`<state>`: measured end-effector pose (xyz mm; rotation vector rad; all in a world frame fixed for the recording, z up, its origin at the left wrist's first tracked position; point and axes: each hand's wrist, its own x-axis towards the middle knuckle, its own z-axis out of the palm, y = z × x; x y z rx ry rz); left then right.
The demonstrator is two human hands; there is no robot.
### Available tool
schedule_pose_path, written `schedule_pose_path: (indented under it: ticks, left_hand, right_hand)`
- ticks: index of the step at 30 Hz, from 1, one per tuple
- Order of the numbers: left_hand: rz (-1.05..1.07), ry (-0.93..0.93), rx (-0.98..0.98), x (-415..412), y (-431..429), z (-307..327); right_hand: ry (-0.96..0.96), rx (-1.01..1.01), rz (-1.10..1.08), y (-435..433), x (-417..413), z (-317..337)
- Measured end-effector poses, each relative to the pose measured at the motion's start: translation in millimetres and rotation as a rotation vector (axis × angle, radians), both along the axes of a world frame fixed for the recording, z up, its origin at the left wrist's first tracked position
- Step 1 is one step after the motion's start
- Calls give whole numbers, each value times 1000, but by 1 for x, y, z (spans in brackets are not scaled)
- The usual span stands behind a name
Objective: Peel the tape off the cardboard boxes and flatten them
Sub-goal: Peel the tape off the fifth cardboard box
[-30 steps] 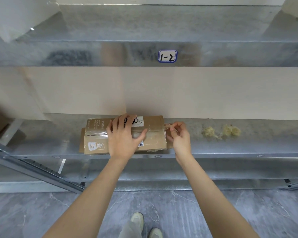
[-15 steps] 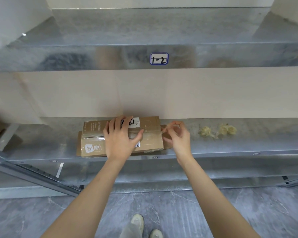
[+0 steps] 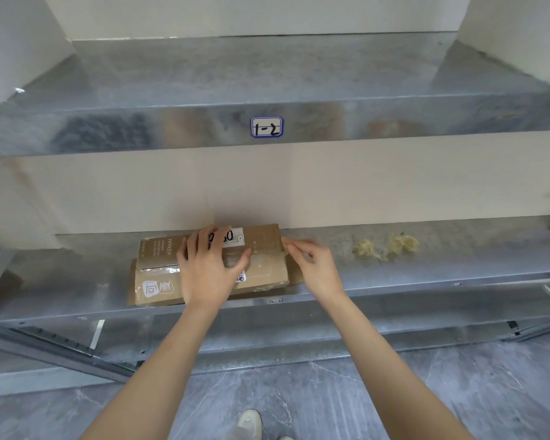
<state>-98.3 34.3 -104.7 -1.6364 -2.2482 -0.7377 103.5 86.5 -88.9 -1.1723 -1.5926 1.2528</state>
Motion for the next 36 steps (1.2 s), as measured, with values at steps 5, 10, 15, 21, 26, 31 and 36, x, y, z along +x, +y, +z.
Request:
schedule_pose_path:
  ticks: [5, 10, 15, 21, 26, 31, 36]
  left_hand:
    - [0, -9, 16, 0, 0, 0]
    - [-1, -17, -4, 0, 1, 0]
    - [-2, -12, 3, -2, 3, -2]
    - [-3, -19, 26, -2, 5, -2]
    - [-8, -27, 17, -3, 5, -2]
    - [-7, -29, 14, -3, 5, -2]
    - [-10, -38, 13, -3, 6, -1]
  right_hand:
    - [-139, 83, 42, 2, 2, -2]
    - [-286, 173, 53, 9, 1, 0]
    - [-423, 231, 109, 13, 4, 3]
    - [-517, 249, 183, 15, 9, 15]
    - [-677, 342, 245, 21, 9, 25]
    - [-797, 413, 318, 27, 7, 34]
    - [-900, 485, 350, 32, 5, 39]
